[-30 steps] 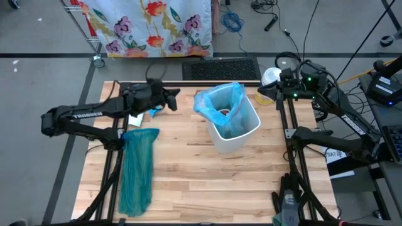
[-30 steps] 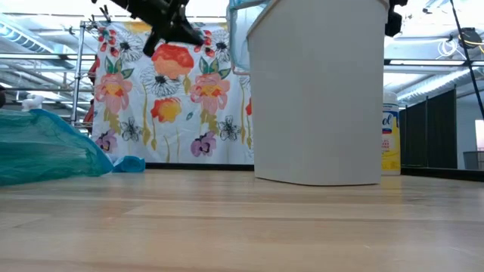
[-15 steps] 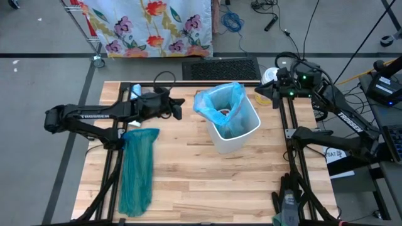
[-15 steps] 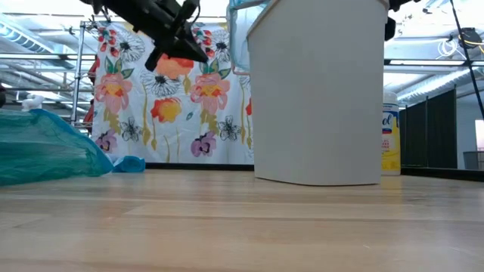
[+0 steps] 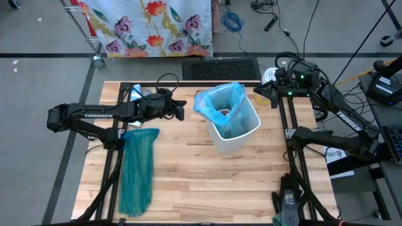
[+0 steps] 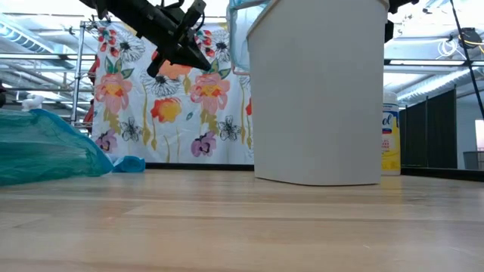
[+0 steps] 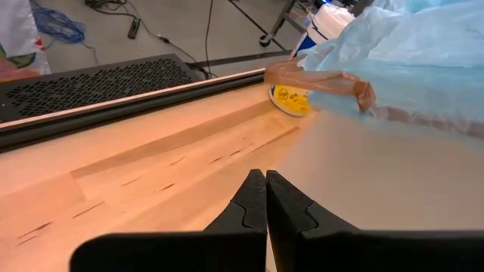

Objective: Place trash/remove bag and relplace
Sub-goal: Close the blue trash bag

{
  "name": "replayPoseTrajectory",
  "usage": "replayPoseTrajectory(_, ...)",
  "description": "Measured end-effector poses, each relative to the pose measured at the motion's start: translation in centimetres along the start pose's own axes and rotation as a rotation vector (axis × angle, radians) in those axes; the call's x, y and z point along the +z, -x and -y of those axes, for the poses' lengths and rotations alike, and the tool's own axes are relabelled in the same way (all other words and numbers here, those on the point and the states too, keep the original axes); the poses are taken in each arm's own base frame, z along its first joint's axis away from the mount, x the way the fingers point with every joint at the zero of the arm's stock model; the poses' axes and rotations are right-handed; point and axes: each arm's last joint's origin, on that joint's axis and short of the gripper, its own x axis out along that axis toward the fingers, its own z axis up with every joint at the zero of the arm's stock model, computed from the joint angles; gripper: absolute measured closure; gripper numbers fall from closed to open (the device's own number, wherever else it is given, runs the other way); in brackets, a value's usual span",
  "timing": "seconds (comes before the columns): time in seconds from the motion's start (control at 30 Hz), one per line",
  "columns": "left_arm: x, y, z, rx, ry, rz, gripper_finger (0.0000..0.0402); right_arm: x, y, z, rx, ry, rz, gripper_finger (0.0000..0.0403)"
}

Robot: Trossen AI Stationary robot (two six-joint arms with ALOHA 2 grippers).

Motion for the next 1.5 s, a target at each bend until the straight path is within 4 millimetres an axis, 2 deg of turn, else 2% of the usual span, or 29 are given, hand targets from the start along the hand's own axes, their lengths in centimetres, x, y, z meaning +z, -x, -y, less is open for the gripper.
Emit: replayPoseTrajectory(1.5, 0.3, 0.01, 0.36, -0.057, 0.004, 0.014, 0.0401, 0.03, -0.09, 0.04, 0.0, -0.032, -0.001, 0.0403)
